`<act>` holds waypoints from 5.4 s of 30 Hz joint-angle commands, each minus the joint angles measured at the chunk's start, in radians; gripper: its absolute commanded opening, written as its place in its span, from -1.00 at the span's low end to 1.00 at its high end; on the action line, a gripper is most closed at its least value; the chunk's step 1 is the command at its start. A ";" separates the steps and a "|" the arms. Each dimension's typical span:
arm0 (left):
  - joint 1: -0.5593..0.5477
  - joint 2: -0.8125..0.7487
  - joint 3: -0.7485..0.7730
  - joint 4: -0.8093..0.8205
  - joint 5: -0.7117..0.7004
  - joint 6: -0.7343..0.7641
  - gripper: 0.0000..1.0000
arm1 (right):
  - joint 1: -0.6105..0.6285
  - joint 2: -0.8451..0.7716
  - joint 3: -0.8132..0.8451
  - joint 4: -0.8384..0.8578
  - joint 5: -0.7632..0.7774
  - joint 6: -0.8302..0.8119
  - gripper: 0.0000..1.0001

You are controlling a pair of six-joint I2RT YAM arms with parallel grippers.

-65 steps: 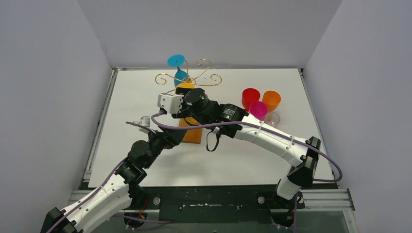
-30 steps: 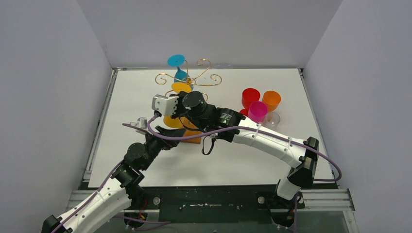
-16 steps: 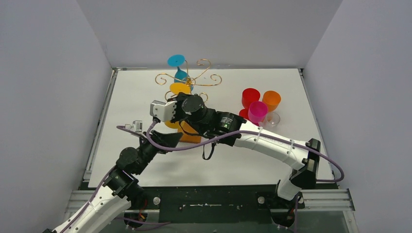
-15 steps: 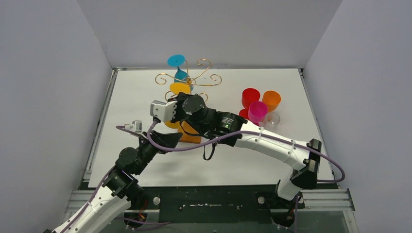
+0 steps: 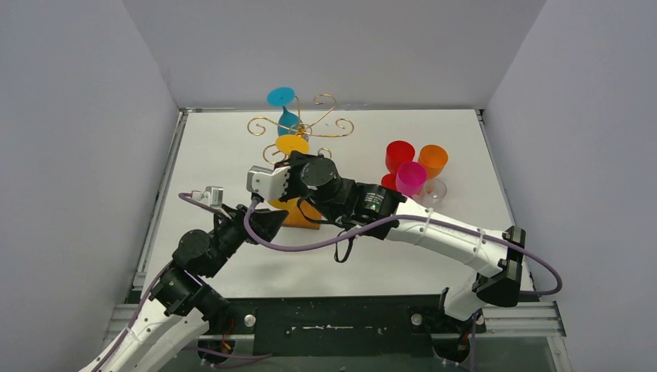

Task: Take the wine glass off the wine glass rack
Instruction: Pick up the wine glass from the wine rack, then place the wine glass at the center of the board.

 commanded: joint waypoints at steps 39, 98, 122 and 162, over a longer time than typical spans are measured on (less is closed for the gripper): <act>0.003 0.335 0.207 0.369 0.523 0.225 0.30 | 0.048 -0.526 -0.455 0.158 -0.363 0.184 -1.00; 0.002 0.162 -0.078 0.287 0.124 -0.492 -1.00 | 0.049 -0.741 -0.719 0.292 -0.163 0.857 0.45; 0.002 0.060 -0.289 0.186 -0.210 -1.275 -1.00 | 0.229 -0.600 -0.834 0.446 -0.158 0.885 0.26; -0.002 0.111 -0.362 0.413 -0.164 -1.307 -1.00 | 0.232 -0.276 -0.666 0.450 0.145 1.003 -0.81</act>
